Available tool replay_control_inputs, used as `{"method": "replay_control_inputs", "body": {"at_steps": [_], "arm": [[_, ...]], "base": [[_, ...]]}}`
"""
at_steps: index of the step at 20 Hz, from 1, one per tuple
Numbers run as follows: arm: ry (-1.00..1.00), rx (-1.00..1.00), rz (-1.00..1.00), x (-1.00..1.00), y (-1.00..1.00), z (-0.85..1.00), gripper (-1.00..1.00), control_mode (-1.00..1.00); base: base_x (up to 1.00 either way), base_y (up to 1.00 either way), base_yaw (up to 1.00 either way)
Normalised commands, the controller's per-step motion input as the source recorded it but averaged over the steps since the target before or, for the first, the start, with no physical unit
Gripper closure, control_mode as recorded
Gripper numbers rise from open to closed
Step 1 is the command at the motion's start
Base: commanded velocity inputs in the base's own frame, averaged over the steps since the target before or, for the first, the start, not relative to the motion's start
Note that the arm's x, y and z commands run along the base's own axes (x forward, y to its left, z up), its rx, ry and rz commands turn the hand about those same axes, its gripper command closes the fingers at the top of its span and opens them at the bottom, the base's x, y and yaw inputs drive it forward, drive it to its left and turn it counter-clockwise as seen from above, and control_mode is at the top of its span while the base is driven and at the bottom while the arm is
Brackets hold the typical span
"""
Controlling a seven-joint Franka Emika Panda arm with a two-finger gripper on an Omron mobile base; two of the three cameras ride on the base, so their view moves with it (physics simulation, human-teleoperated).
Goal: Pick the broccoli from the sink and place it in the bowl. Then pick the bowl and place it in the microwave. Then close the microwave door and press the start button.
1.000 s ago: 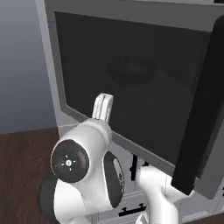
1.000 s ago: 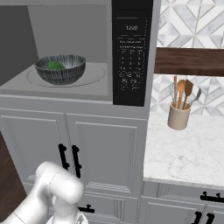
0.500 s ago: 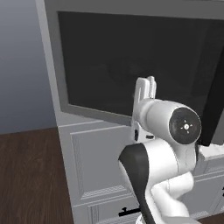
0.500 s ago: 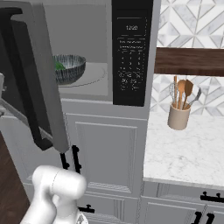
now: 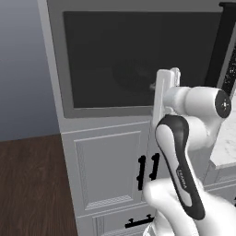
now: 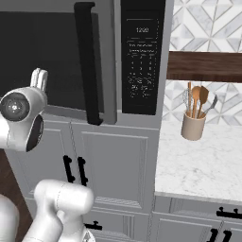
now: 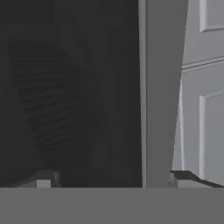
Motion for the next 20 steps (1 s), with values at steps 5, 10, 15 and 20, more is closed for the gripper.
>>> {"method": "replay_control_inputs", "body": {"at_steps": [5, 10, 15, 20], "arm": [[0.01, 0.06, 0.08, 0.96, -0.1, 0.17, -1.0, -1.0], [0.0, 0.02, 0.0, 0.46, 0.01, 0.14, -1.0, -1.0], [-0.1, 0.0, 0.01, -0.51, -0.09, -0.09, -1.0, -1.0], [-0.19, 0.09, 0.03, -1.0, -0.86, 0.0, -1.0, -1.0]], "base": [[0.0, 0.0, 0.0], [0.0, 0.0, 0.0], [0.0, 0.0, 0.0], [0.0, 0.0, 0.0]]}}
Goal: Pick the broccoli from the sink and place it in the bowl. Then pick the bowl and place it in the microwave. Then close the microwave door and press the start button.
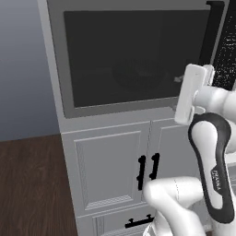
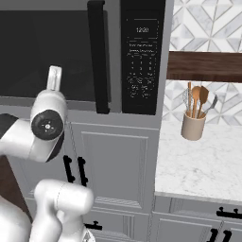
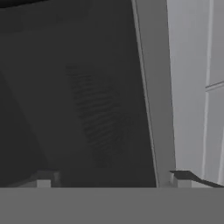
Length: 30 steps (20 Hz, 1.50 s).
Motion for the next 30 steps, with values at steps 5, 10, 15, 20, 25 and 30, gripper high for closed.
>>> {"method": "replay_control_inputs", "body": {"at_steps": [5, 10, 15, 20, 25, 30], "arm": [[-0.13, 0.17, 0.03, -1.0, -1.0, 0.15, -1.0, -1.0], [-0.07, 0.18, 0.03, -0.97, -1.0, 0.08, -1.0, -1.0], [-0.01, 0.1, 0.1, -0.08, -0.95, -0.01, -1.0, -1.0], [-0.03, 0.0, 0.13, 0.47, -0.32, -0.03, -1.0, -1.0], [0.0, -0.01, 0.01, 0.57, -0.01, -0.11, -1.0, -1.0], [0.0, -0.01, 0.0, 0.34, 0.0, -0.24, -1.0, -1.0]], "base": [[0.0, 0.0, 0.0], [0.0, 0.0, 0.0], [0.0, 0.0, 0.0], [0.0, 0.0, 0.0], [0.0, 0.0, 0.0], [0.0, 0.0, 0.0]]}}
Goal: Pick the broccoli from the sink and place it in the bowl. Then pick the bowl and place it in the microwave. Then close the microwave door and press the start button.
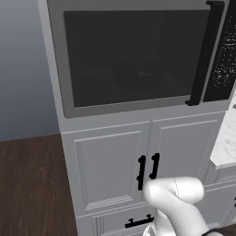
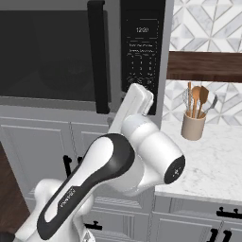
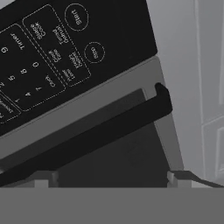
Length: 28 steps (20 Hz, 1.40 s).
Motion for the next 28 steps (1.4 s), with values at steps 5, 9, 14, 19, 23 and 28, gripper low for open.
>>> {"method": "replay_control_inputs", "body": {"at_steps": [5, 9, 14, 19, 23, 28], "arm": [[0.0, 0.0, 0.0, 0.1, -0.01, -0.15, -1.0, -1.0], [0.0, 0.0, 0.0, 0.05, -0.01, -0.16, -1.0, -1.0], [0.0, 0.0, -0.01, 0.11, -0.04, -0.1, -1.0, -1.0], [0.0, 0.0, 0.0, 0.1, -0.14, 0.0, -1.0, -1.0], [0.0, 0.0, 0.0, 0.14, -0.12, -0.01, -1.0, -1.0], [0.0, 0.0, 0.0, 0.15, -0.07, 0.0, -1.0, -1.0]], "base": [[0.0, 0.0, 0.0], [0.0, 0.0, 0.0], [0.0, 0.0, 0.0], [0.0, 0.0, 0.0], [0.0, 0.0, 0.0], [0.0, 0.0, 0.0]]}}
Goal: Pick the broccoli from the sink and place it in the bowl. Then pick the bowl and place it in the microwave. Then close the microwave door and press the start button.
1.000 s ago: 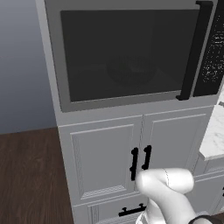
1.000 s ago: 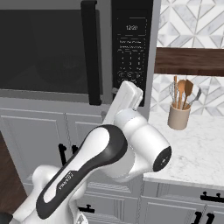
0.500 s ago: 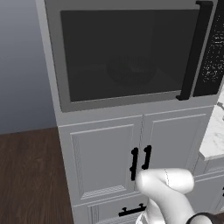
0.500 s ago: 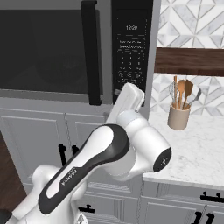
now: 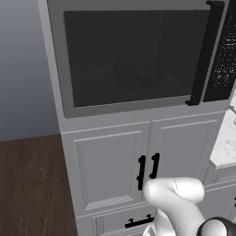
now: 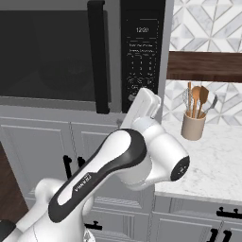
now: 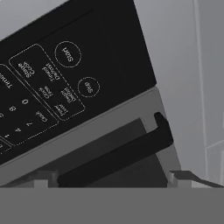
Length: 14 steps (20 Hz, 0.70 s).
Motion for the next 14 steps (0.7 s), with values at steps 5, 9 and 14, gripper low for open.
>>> {"method": "replay_control_inputs", "body": {"at_steps": [5, 9, 14], "arm": [[0.0, 0.0, 0.0, 0.25, 0.0, -0.03, -1.0, -1.0], [0.0, 0.0, 0.0, 0.26, 0.0, -0.12, -1.0, -1.0], [0.0, 0.0, 0.0, 0.2, 0.0, -0.16, -1.0, -1.0]], "base": [[0.0, 0.0, 0.0], [0.0, 0.0, 0.0], [0.0, 0.0, 0.0]]}}
